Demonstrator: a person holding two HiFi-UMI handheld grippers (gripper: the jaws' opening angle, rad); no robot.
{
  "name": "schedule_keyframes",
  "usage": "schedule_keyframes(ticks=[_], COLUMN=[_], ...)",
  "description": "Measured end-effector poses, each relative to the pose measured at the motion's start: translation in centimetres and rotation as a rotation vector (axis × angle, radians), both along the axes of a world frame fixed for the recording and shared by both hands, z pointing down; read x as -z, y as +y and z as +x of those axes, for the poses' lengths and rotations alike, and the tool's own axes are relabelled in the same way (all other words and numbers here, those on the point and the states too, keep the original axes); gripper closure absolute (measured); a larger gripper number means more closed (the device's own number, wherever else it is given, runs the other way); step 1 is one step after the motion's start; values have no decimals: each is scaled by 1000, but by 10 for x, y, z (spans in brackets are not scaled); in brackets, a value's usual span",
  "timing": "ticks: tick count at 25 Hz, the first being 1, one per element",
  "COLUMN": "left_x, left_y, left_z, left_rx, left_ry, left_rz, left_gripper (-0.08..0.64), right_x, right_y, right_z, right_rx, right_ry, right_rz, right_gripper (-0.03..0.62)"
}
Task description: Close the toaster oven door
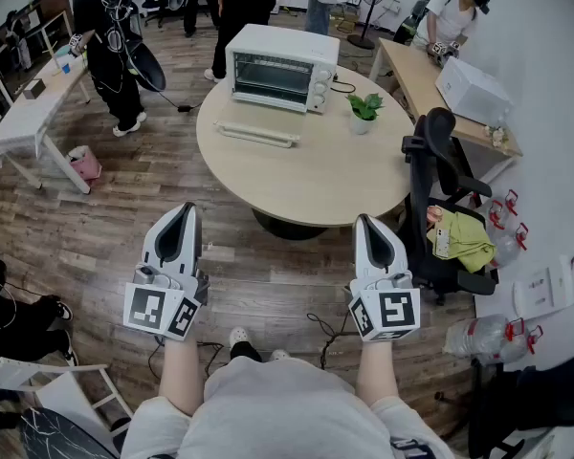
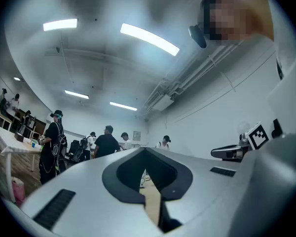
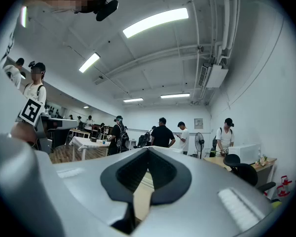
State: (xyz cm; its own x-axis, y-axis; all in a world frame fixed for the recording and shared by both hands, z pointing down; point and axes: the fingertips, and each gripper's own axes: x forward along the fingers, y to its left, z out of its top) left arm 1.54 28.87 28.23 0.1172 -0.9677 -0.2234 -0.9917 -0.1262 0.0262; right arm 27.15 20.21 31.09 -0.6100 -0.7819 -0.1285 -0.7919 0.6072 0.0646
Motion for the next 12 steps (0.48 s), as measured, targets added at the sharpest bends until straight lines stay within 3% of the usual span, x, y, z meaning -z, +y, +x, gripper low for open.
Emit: schedule_keyframes(ticks=[12], left_x=[-1], left_y=[-5], left_z=[-5], left_rx=[-10], left_ry=[7], left_rz=[-1], left_gripper=[558], right_x=[0], right_y=[-1], right_z=[-6], right_rx=[0], right_ry=[8], right_rz=[5], right_gripper=[580])
